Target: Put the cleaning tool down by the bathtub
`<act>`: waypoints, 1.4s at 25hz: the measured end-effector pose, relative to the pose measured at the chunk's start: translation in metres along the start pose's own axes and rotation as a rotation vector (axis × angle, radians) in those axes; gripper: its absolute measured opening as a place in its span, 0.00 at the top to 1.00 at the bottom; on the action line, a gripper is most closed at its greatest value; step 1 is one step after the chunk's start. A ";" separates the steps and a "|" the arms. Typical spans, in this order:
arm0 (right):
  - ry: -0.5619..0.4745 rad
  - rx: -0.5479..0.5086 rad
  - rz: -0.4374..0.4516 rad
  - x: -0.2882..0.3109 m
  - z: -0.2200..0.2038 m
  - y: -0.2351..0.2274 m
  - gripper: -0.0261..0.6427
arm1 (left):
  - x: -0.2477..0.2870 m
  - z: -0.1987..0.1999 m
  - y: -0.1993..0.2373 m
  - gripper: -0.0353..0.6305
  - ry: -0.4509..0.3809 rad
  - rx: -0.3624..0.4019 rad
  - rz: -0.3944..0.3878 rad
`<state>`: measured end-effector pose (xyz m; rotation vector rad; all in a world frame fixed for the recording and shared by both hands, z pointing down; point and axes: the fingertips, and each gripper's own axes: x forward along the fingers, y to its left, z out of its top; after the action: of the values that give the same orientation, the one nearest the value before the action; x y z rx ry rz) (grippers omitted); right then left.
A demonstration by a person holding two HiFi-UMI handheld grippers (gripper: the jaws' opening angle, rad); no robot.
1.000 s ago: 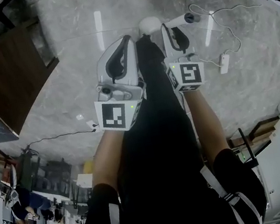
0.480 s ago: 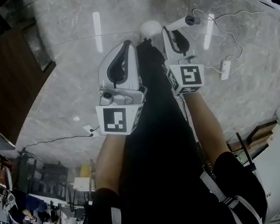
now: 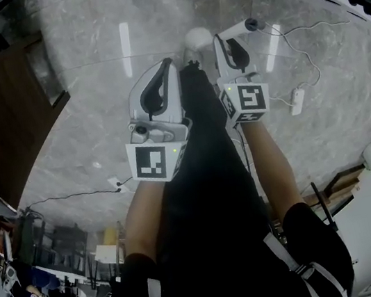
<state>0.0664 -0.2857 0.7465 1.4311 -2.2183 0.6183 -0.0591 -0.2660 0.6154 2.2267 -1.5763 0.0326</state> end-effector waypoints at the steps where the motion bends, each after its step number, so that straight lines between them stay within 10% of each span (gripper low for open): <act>1: 0.001 0.000 -0.001 0.004 -0.003 -0.001 0.84 | 0.002 -0.003 0.002 0.94 -0.001 0.002 0.000; 35: 0.084 0.014 -0.014 0.135 -0.120 -0.035 0.84 | 0.037 -0.084 0.058 0.94 0.000 -0.007 0.053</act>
<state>0.0611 -0.3278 0.9250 1.4005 -2.1415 0.6775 -0.0804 -0.2863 0.7201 2.1796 -1.6335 0.0421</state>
